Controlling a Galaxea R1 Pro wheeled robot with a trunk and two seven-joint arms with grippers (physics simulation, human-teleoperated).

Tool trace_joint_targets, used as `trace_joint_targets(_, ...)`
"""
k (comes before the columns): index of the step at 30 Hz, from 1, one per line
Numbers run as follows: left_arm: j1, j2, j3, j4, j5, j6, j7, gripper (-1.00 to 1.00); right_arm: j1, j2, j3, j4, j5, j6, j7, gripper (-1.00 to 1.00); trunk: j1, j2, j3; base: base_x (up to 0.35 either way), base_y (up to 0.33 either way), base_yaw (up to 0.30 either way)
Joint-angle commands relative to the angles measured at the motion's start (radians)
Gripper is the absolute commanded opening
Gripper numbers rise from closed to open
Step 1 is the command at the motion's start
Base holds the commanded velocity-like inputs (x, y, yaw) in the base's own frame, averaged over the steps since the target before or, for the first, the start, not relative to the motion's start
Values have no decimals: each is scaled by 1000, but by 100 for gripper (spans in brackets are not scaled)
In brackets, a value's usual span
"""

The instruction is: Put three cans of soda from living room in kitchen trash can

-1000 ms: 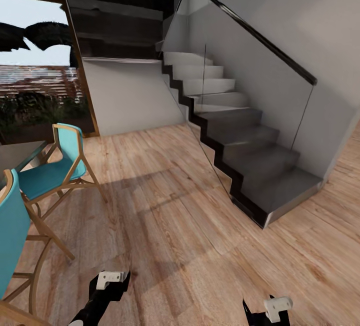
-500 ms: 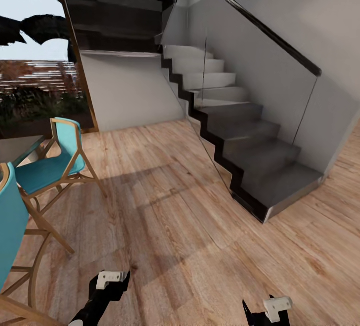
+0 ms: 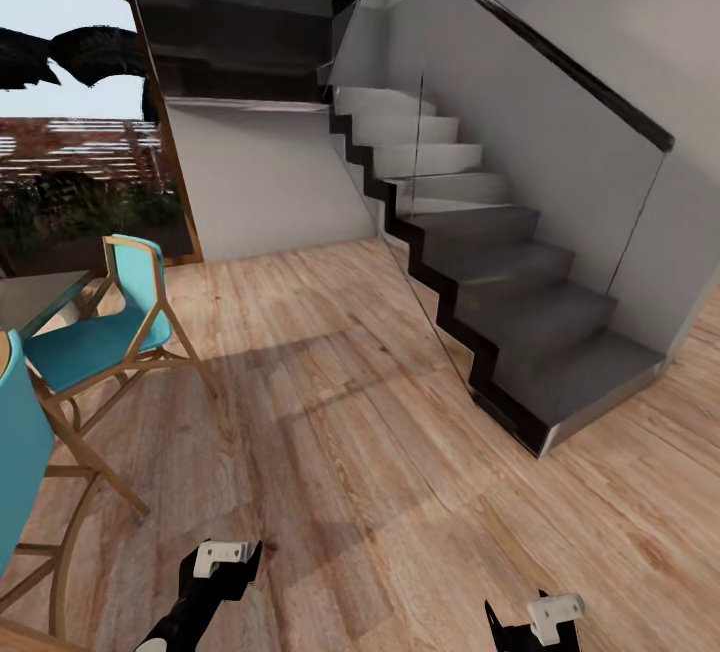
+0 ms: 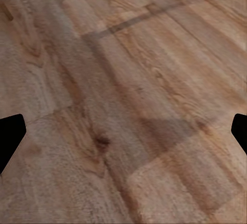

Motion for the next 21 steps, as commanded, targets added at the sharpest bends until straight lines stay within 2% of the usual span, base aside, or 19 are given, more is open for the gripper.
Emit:
trace_joint_targets(1, 0, 0, 0, 1, 0, 0, 0, 100, 0, 0, 0, 0, 0, 0, 0, 100, 0, 0, -1, 301, 0, 175)
trace_joint_targets(14, 0, 0, 0, 5, -1, 1, 1, 100, 0, 1, 0, 1, 1, 0, 0, 100, 0, 0, -3, 317, 0, 222)
trace_joint_targets(21, 0, 0, 0, 5, -2, 0, 1, 100, 0, 0, 0, 1, 2, 0, 1, 100, 0, 0, -3, 267, -83, 50)
